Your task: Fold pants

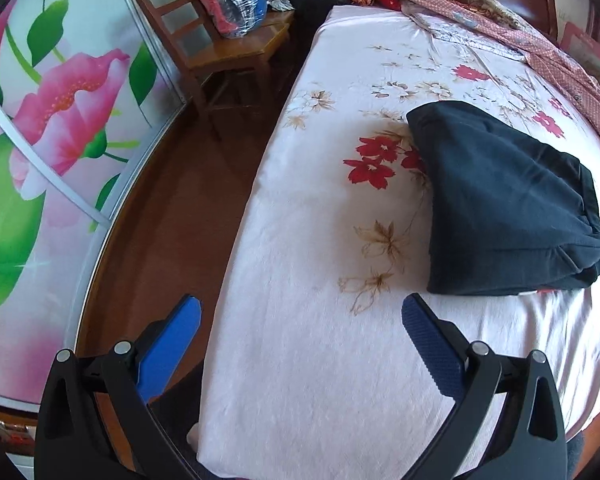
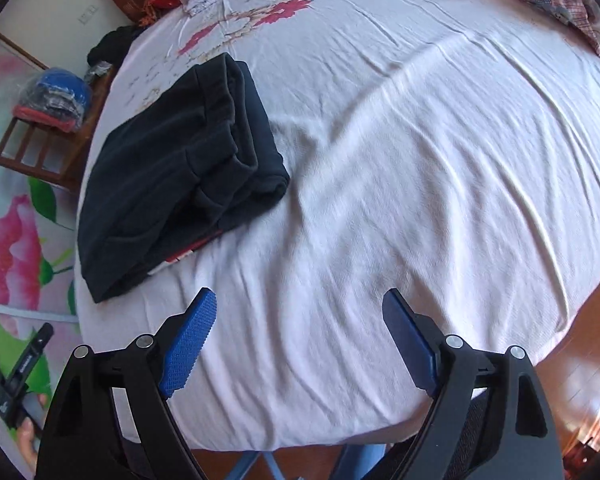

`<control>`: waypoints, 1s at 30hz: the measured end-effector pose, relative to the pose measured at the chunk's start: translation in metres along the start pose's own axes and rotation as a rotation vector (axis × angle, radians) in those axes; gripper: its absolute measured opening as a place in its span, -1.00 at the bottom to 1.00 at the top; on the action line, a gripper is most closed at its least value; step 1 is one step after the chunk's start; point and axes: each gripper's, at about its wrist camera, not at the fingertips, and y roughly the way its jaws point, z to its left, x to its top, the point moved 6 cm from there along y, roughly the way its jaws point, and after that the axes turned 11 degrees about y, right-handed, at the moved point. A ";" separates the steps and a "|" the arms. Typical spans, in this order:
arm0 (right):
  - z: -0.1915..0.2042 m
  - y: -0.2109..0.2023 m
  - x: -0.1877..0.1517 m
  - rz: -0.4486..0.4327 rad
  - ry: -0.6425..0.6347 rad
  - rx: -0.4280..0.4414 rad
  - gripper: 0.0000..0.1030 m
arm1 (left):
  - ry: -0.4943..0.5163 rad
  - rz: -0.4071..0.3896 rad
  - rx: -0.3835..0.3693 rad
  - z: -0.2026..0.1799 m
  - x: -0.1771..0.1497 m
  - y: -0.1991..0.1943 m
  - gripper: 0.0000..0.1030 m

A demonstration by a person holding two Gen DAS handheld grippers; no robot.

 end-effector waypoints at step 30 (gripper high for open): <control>0.099 -0.103 -0.043 -0.483 -0.349 -0.115 0.64 | 0.046 -0.292 -0.025 -0.064 -0.013 -0.113 0.96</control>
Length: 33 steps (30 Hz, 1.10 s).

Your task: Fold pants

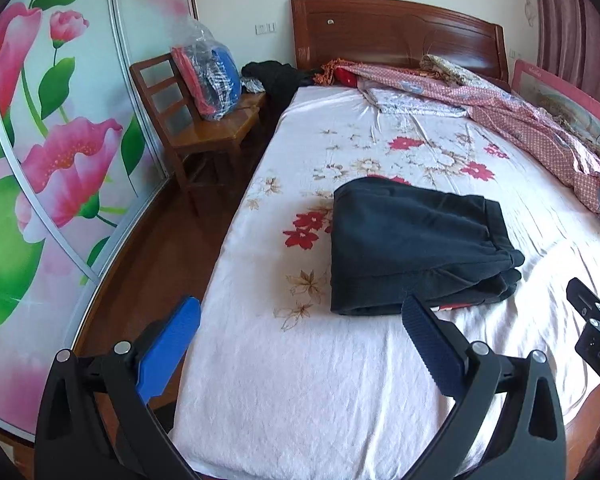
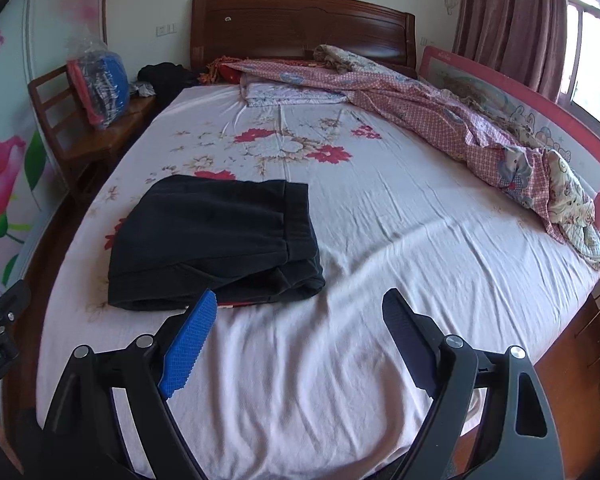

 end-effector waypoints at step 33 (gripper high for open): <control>0.007 0.021 -0.034 0.103 -0.020 0.008 0.64 | -0.009 0.174 -0.031 -0.005 -0.036 0.042 0.96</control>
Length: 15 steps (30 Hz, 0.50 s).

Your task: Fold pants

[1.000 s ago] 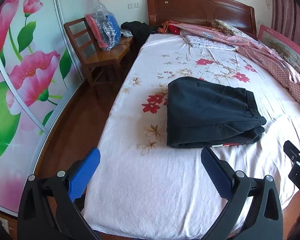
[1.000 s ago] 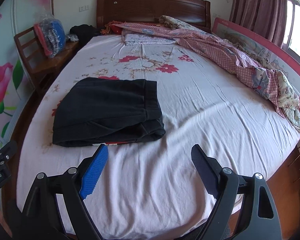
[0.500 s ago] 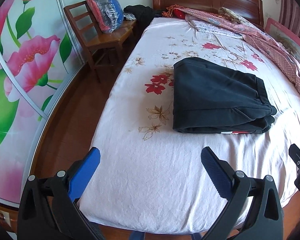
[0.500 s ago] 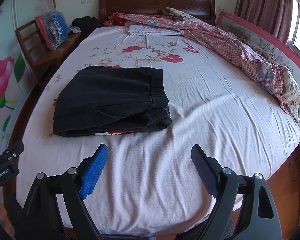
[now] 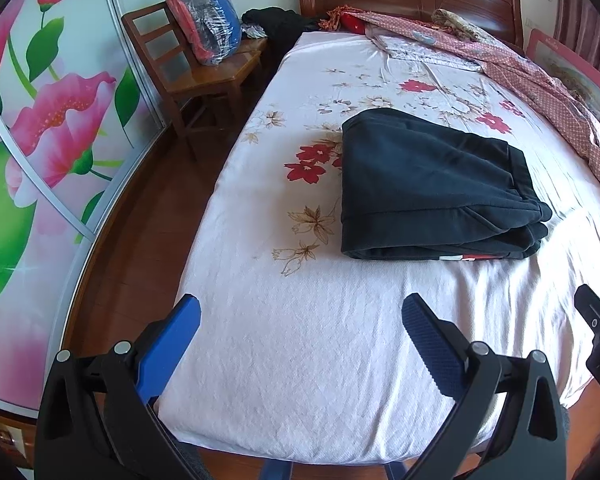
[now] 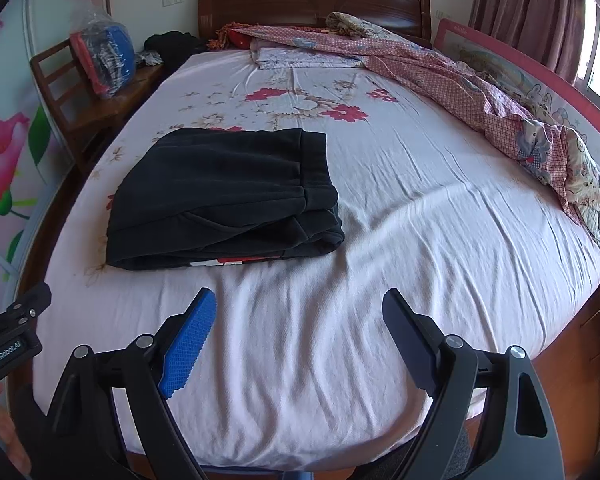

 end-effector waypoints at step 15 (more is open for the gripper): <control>-0.002 -0.001 -0.001 0.000 0.012 0.005 0.64 | 0.010 -0.005 -0.002 -0.003 -0.001 -0.002 0.96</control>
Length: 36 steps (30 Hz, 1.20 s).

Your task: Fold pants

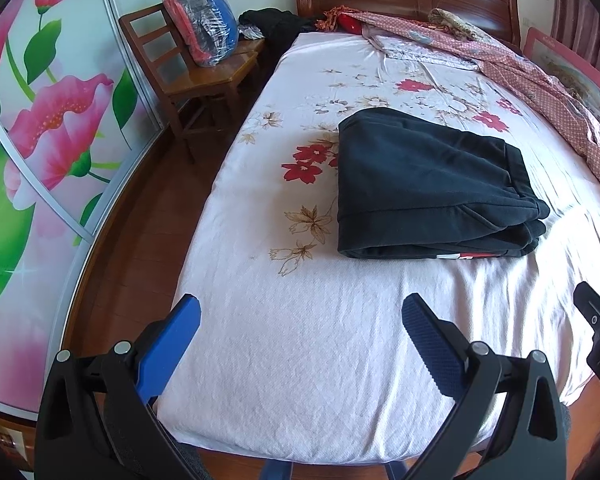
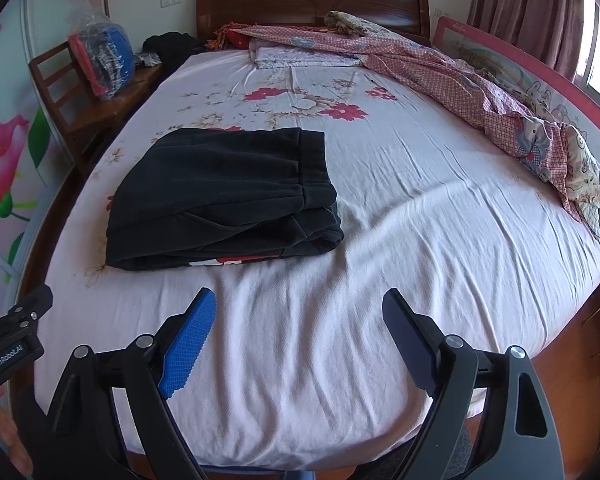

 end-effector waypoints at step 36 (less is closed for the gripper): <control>0.002 -0.003 -0.003 -0.002 -0.027 0.005 0.64 | -0.058 -0.032 -0.144 -0.002 -0.002 -0.003 0.97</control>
